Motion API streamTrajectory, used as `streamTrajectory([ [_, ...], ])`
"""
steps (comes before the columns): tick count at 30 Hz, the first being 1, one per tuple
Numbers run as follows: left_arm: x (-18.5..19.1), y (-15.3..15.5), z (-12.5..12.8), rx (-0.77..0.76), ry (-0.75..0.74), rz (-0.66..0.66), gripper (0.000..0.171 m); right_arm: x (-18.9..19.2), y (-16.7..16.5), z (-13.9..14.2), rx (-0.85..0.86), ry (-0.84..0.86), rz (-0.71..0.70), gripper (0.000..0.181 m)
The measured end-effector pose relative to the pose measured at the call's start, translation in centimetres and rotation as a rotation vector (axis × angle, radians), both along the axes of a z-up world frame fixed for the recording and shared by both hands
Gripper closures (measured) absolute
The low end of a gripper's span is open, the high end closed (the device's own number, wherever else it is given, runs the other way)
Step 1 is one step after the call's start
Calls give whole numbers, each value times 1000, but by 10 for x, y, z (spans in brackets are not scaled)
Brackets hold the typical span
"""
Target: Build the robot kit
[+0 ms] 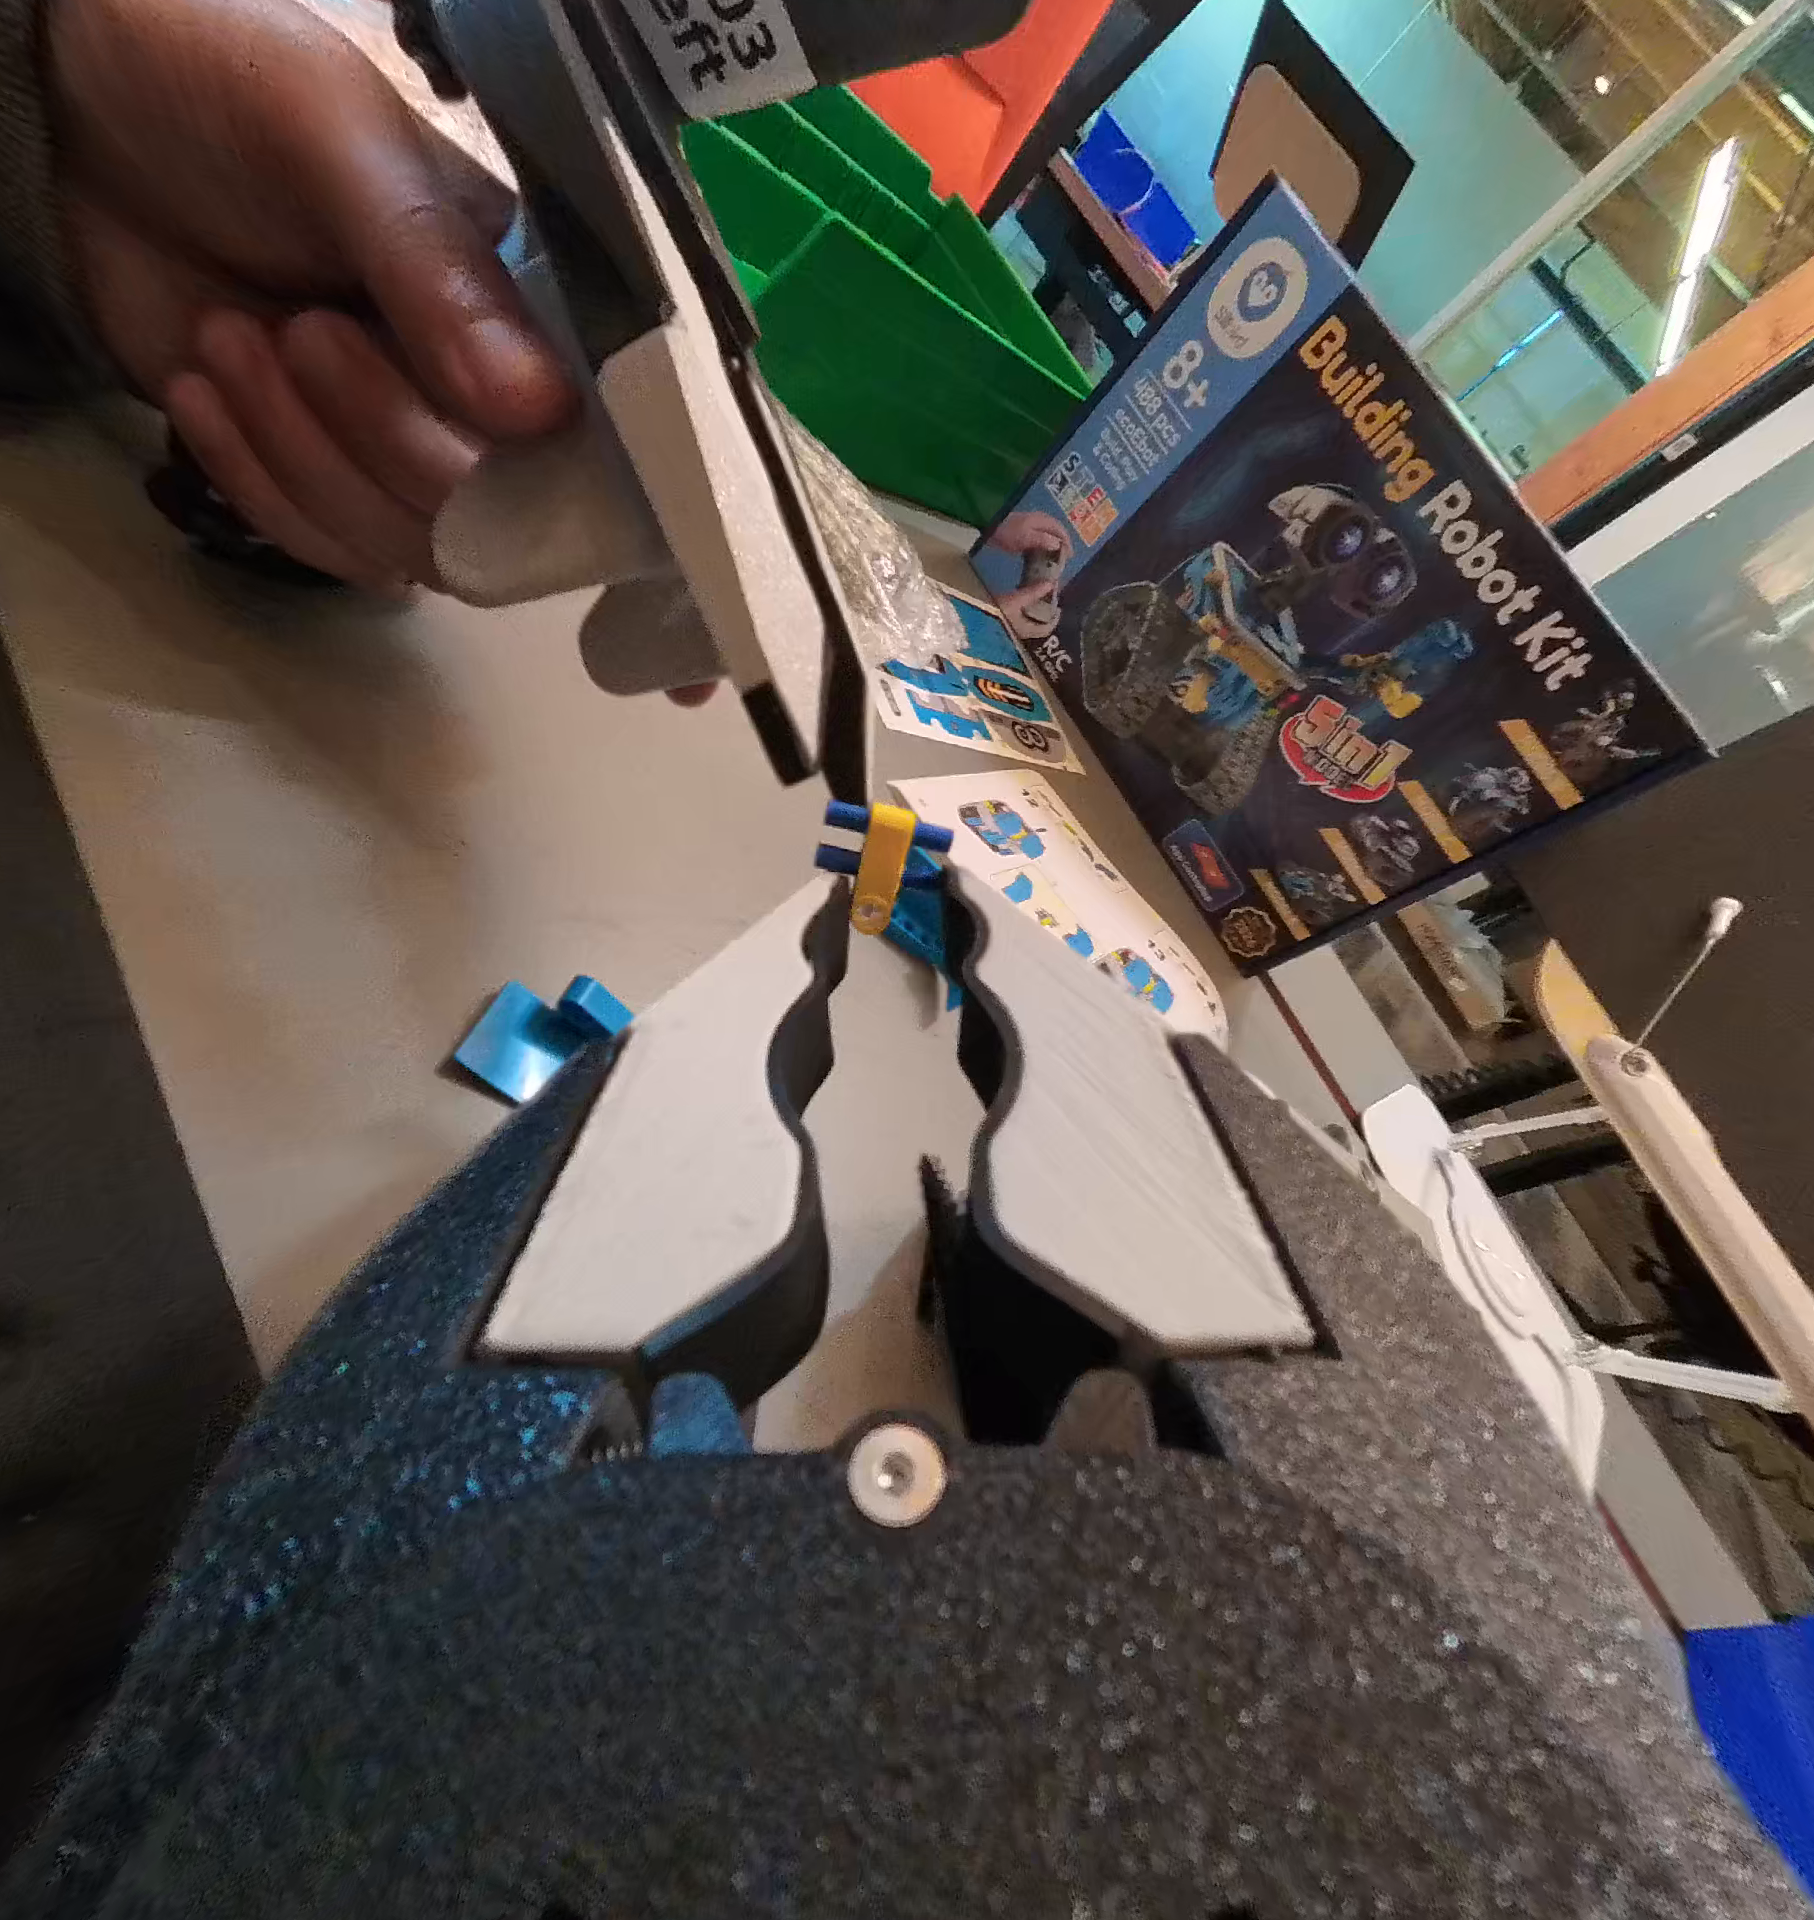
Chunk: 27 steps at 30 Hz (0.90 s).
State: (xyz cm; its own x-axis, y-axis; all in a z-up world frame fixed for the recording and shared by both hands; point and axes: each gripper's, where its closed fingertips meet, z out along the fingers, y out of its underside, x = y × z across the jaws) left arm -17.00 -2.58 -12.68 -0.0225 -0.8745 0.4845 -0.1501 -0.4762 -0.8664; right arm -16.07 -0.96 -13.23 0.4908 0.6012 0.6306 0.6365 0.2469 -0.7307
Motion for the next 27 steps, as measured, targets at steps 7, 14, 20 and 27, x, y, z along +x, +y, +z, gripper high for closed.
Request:
streamTrajectory([
  [7, 3, -1, -8, 70, 49, 19, 167, -4, -4, -3, 16, -30, 8, 164],
  [14, -1, -14, -14, 213, 97, -72, 168, -7, -33, 3, -630, 392, 345, 144],
  [20, 2, -39, -28, 310, 168, -189, 168, -4, -47, -16, -753, 279, 435, 154],
  [27, 3, -47, -33, 319, 197, -218, 168, -12, -55, -27, -684, 165, 450, 173],
])
